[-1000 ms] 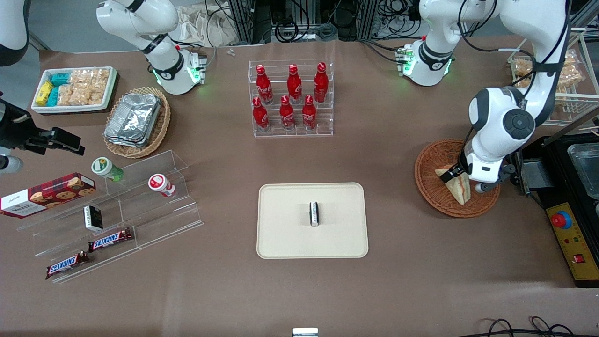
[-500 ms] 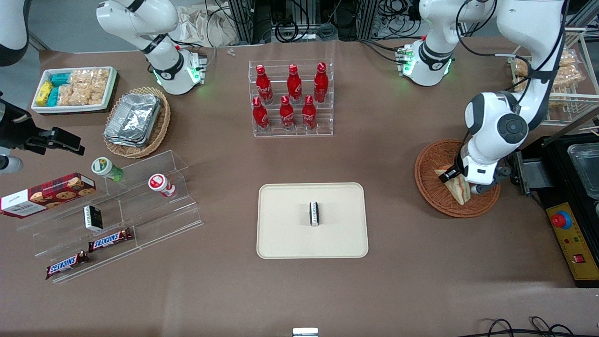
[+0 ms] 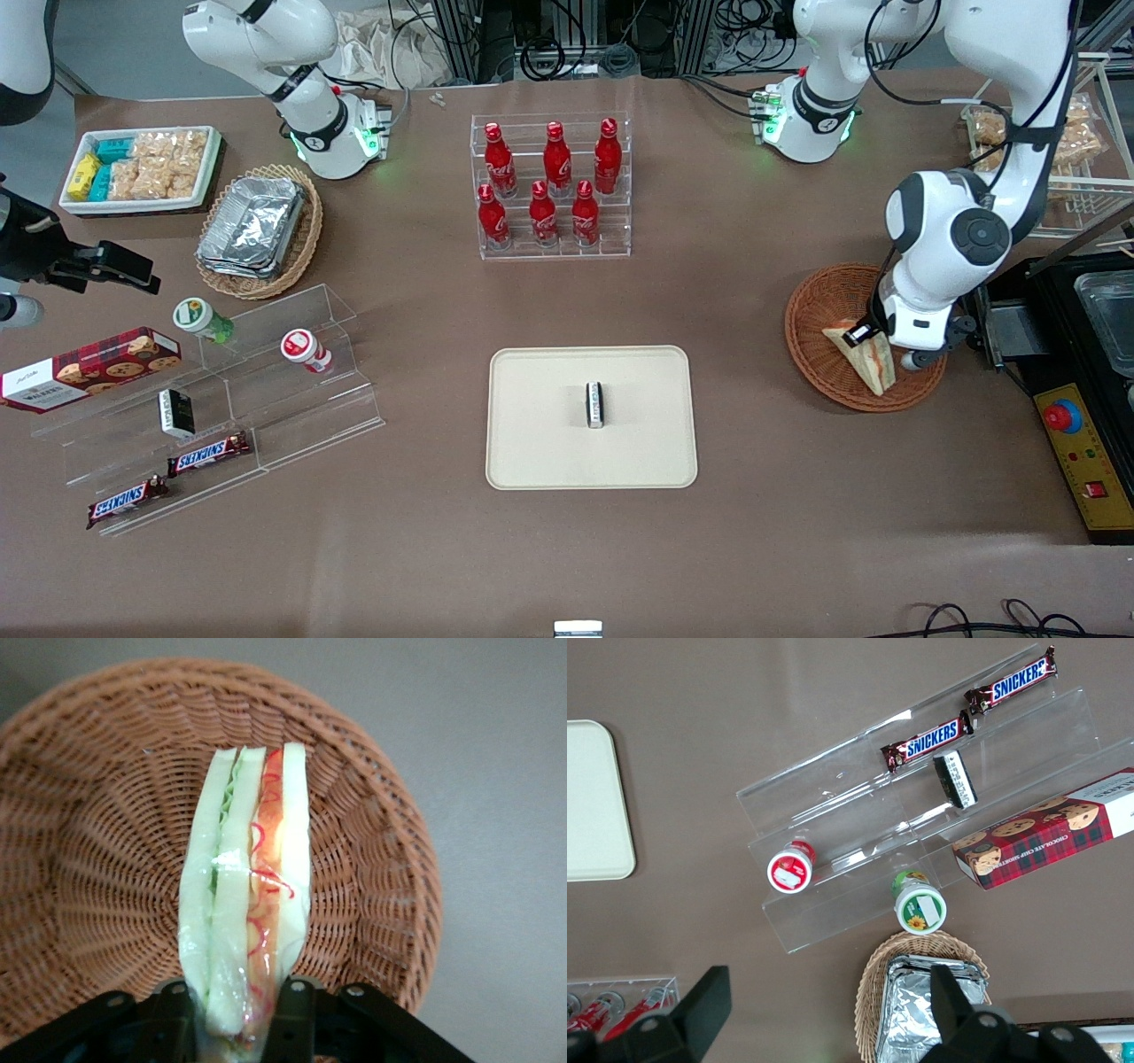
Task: Place sandwich from basket to tray
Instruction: 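Lift the sandwich out of the basket with the left gripper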
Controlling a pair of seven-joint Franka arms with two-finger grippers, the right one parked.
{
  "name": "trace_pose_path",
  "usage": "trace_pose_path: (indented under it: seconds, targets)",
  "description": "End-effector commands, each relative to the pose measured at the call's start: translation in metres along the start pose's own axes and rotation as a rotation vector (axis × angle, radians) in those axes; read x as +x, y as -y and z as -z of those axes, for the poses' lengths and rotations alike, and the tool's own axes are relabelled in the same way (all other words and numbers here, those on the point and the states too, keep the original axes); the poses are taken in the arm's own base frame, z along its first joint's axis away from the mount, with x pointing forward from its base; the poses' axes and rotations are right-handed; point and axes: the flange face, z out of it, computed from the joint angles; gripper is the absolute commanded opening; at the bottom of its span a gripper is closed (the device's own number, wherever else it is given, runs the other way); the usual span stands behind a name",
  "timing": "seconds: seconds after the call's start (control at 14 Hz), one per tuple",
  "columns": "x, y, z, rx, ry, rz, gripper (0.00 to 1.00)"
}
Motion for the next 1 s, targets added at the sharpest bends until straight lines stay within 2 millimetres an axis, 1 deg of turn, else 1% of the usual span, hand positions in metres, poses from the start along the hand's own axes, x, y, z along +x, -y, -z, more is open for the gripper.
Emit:
trace_pose_path:
  seconds: [0.0, 0.07, 0.14, 0.21, 0.29, 0.36, 0.43, 0.5, 0.57, 0.64, 0.71, 0.79, 0.93]
  targets:
    - [0.027, -0.023, 0.102, 0.050, 0.050, 0.017, 0.00]
    - [0.040, -0.033, 0.142, 0.075, 0.079, 0.014, 0.00]
    - [0.044, -0.046, 0.184, 0.087, 0.093, -0.002, 0.00]
    - [0.045, -0.052, 0.224, 0.086, 0.097, -0.020, 0.00]
    - [0.047, -0.057, 0.255, 0.075, 0.094, -0.067, 0.00]
    - [0.043, -0.070, 0.282, 0.044, 0.083, -0.125, 0.00]
    - [0.035, -0.086, 0.294, 0.025, 0.091, -0.156, 0.00]
    - [0.016, -0.108, 0.300, 0.008, 0.098, -0.226, 0.00]
    - [-0.008, -0.139, 0.293, 0.006, 0.104, -0.300, 0.00]
    - [-0.026, -0.168, 0.275, 0.011, 0.126, -0.345, 0.00]
    - [-0.039, -0.191, 0.258, -0.005, 0.137, -0.385, 0.00]
    - [-0.042, -0.212, 0.239, -0.036, 0.133, -0.406, 0.00]
    - [-0.060, -0.252, 0.195, -0.088, 0.141, -0.425, 0.00]
